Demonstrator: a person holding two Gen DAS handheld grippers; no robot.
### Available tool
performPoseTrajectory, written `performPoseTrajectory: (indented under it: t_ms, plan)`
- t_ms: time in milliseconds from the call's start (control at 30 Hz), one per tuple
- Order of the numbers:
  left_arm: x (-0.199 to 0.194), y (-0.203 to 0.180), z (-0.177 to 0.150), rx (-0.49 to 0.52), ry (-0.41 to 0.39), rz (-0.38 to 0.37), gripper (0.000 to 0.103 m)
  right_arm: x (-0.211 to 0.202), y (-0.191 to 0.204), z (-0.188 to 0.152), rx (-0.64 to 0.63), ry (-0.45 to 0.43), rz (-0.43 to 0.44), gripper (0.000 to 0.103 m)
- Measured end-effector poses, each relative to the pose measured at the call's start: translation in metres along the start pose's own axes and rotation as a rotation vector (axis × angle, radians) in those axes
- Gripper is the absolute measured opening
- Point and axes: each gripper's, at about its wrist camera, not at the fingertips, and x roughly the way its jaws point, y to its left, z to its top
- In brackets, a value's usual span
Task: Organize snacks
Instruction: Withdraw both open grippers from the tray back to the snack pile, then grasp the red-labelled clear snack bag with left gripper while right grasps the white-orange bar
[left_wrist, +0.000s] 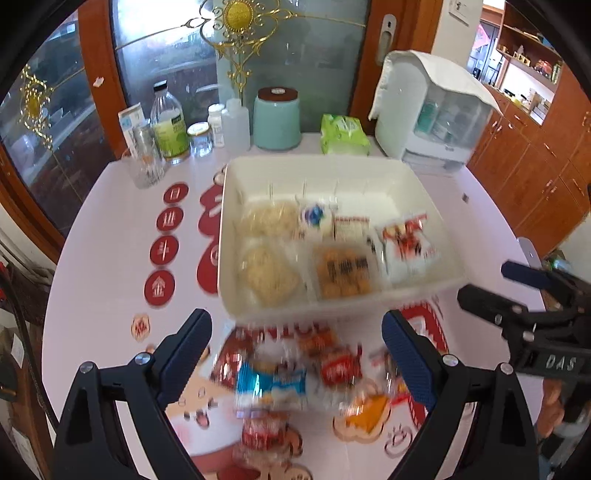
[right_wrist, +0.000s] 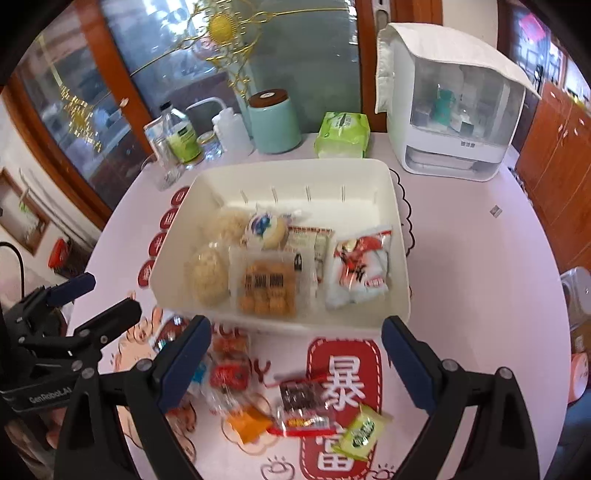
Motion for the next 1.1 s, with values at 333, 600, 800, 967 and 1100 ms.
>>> performPoseTrajectory:
  t_ms: [333,600,800,967,1100]
  plan:
    - [-0.014,0.024,-0.076,-0.038,0.018,0.004,0.093,-0.002,0.016,-0.06,-0.125,-0.001,0.034,0.079]
    - [0.021,0.038,-0.123,-0.113,0.097,0.022,0.093,0.033,0.045,-0.114,-0.278,0.06,0.085,0.071]
    - [0.056,0.041,-0.143,-0.156,0.156,0.041,0.093,0.065,0.061,-0.139,-0.333,0.125,0.111,0.07]
    - [0.077,0.047,-0.15,-0.211,0.186,0.04,0.093,0.085,0.069,-0.143,-0.368,0.137,0.103,0.07]
    - [0.088,0.049,-0.148,-0.228,0.189,0.043,0.093,0.099,0.071,-0.139,-0.392,0.145,0.093,0.07]
